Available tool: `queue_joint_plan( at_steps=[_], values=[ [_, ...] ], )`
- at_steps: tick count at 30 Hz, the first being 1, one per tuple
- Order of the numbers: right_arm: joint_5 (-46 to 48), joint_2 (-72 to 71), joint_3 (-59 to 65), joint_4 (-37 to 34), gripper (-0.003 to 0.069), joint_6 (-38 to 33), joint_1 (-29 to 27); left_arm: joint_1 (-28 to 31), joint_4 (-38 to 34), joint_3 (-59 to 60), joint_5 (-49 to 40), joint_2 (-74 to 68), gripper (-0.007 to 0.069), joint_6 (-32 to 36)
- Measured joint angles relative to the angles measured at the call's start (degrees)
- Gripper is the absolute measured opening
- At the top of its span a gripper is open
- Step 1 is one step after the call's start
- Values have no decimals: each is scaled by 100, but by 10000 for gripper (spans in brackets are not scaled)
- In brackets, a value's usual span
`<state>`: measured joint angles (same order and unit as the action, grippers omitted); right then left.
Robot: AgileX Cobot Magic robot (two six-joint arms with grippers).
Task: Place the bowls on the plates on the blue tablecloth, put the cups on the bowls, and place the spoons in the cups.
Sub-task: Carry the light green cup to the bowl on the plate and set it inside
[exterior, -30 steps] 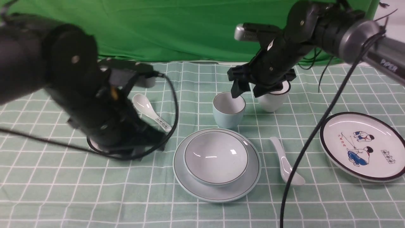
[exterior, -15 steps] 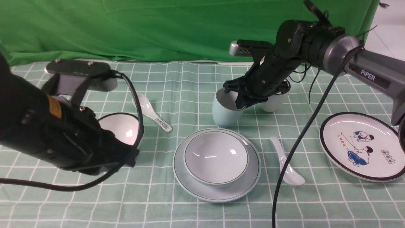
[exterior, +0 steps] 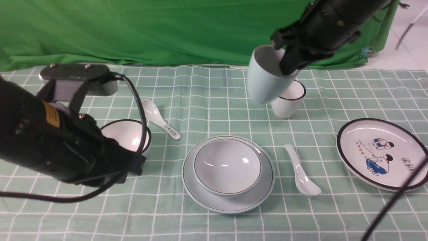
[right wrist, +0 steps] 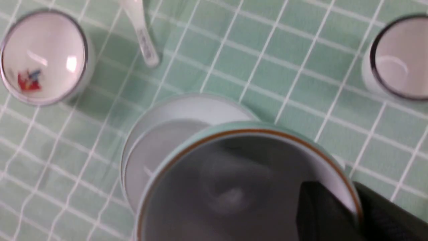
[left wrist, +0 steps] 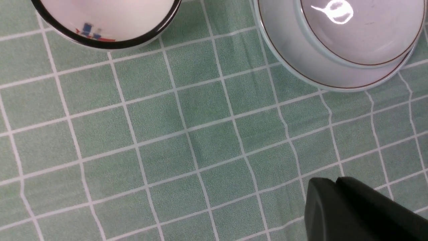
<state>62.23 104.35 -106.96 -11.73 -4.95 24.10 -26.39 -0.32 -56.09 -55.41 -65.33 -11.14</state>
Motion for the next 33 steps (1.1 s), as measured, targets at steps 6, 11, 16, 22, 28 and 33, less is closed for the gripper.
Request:
queue_joint_plan(
  at_steps=[6,11,16,22,28,33],
  values=[
    [-318,-182,838,27,94,-56,508,0,-64,891,559,783,8,-133],
    [-738,184,966,171,100,-44,890,0,-218,1679,964,1615,8,-182],
    [-1056,727,966,321,125,-8,925,0,-301,2173,1213,2349,8,-330],
    [-1123,1169,972,332,138,11,928,0,-300,2298,1220,2783,9,-383],
    [-1228,1358,976,310,169,150,1000,0,-300,2304,1208,2832,10,-383],
    [-1273,1363,976,310,321,172,1003,0,-287,2304,1208,2832,10,-383]
  ],
)
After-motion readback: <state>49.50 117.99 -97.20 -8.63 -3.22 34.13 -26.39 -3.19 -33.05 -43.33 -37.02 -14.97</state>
